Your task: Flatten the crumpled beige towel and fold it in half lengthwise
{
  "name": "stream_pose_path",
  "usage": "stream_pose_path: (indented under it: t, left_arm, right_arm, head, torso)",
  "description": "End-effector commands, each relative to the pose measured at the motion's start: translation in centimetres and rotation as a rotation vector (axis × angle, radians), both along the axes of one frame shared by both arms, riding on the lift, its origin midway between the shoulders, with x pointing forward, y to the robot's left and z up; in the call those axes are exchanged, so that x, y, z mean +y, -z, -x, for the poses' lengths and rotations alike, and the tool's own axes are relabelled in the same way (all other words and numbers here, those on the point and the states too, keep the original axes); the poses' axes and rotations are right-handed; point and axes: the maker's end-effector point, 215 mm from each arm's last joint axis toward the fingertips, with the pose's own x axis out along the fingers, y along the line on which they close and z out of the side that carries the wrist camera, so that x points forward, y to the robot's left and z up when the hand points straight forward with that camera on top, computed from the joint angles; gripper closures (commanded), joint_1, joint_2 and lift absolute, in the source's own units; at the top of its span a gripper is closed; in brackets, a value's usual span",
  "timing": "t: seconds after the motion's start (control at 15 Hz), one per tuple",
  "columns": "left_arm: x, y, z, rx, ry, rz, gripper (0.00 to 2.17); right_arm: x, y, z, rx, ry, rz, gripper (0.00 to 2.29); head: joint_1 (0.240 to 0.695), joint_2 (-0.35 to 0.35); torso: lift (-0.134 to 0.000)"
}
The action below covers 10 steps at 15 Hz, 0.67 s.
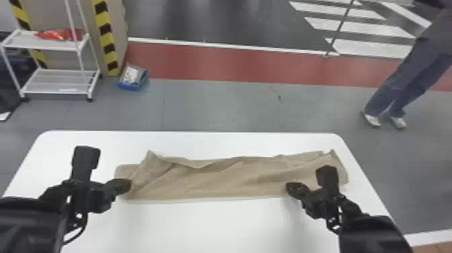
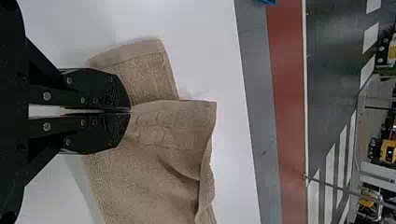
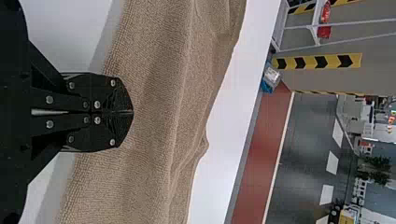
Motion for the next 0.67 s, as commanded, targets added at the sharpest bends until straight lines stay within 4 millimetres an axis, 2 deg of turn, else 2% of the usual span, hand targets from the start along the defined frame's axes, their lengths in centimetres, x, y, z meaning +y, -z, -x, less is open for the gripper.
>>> stream_pose_path:
  t: [0.0, 0.27, 0.4, 0.6]
  left_arm:
    - [1.8, 0.0, 0.5, 0.002, -0.035, 0.016, 1.21]
    - [5.8, -0.3, 1.6, 0.0, -0.102, 0.042, 1.21]
    - [7.1, -1.1, 2.3, -0.018, -0.116, 0.061, 1.21]
    - [7.3, -1.3, 3.9, -0.019, -0.116, 0.101, 1.19]
  right_arm:
    - [-0.4, 0.5, 0.2, 0.028, 0.029, -0.006, 2.02]
    - [-1.0, 1.3, 0.3, 0.068, 0.07, -0.003, 2.02]
    - [-1.1, 1.4, 0.1, 0.077, 0.08, -0.001, 2.02]
    - [-0.5, 1.4, -0.2, 0.088, 0.081, -0.004, 2.02]
  head:
    - [0.695, -0.185]
    - [0.695, -0.164]
    - [0.695, -0.15]
    - [0.695, -0.126]
  torso:
    - [0.0]
    - [0.0]
    - [0.0]
    - [0.0]
